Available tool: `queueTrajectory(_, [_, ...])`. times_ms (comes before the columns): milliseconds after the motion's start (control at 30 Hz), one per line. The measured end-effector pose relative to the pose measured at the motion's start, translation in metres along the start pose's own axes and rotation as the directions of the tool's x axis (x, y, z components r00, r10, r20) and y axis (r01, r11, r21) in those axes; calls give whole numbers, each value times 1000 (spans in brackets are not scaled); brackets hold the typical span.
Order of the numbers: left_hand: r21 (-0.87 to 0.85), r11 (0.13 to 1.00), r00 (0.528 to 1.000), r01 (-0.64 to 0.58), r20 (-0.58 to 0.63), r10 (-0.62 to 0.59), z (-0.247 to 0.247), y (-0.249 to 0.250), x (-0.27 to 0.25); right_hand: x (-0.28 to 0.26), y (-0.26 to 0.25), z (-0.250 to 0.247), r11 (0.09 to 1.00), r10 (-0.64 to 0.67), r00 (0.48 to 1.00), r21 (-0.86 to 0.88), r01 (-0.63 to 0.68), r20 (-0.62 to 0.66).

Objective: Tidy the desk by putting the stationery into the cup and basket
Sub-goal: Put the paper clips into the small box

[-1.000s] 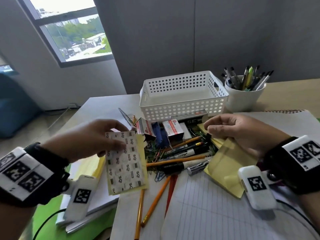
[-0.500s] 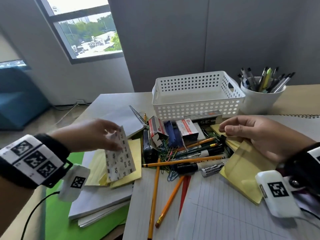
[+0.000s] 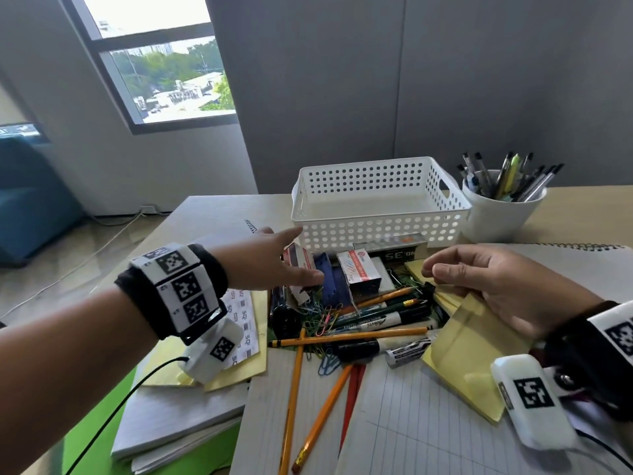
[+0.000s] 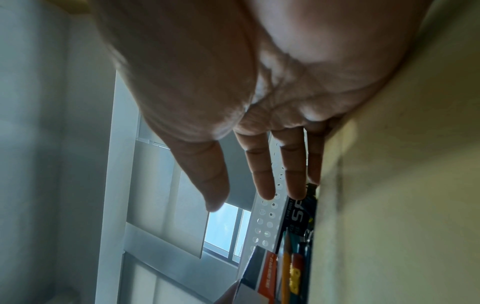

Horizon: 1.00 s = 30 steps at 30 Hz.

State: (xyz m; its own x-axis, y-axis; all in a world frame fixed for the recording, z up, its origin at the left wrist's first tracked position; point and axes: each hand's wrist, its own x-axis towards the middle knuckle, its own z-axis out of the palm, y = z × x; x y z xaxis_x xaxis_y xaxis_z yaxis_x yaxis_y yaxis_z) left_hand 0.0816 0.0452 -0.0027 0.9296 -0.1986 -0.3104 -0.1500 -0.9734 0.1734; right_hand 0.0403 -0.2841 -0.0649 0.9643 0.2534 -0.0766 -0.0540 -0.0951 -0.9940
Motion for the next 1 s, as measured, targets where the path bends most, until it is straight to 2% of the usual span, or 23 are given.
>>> queueTrajectory(167, [43,992,991,-122,52,120,5,2,0,0,-1,3,1000,7,1000,-19,-8,-23])
queueTrajectory(333, [17,987,987,-160,-30,160,8,7,0,-2,-4,6,999,30,999,-11,-30,-25])
queueTrajectory(500, [88,984,980,-157,-112,166,8,13,-9,-2,-2,4,1000,7,1000,-24,-7,-17])
queueTrajectory(567, [-23,990,983,-140,-121,136,7,11,-7,-1,-1,3,1000,-13,1000,-20,13,-17])
queueTrajectory(633, [-267,959,992,-95,-108,68,4,6,-3,0,0,1,1000,-26,999,-12,26,-24])
queueTrajectory(700, [-525,851,1000,-25,-8,24,-1,-4,-3,0,-1,1,999,-33,999,-7,33,-27])
queueTrajectory(767, [-752,659,990,29,113,85,-2,-14,-7,-1,-2,1,1000,-29,999,-3,29,-26])
queueTrajectory(833, [-903,425,978,69,147,151,1,-25,-10,-2,-5,2,1000,-19,999,6,19,-37])
queueTrajectory(900, [-986,142,975,86,113,193,7,-28,-15,-6,-11,1,1000,-23,998,-12,22,-54])
queueTrajectory(967, [-988,-124,983,93,71,171,14,-31,-20,-9,-22,1,996,-47,997,-84,42,-59])
queueTrajectory(1000, [-971,-223,986,86,50,162,18,-31,-22,-11,-29,1,990,-61,996,-132,52,-58])
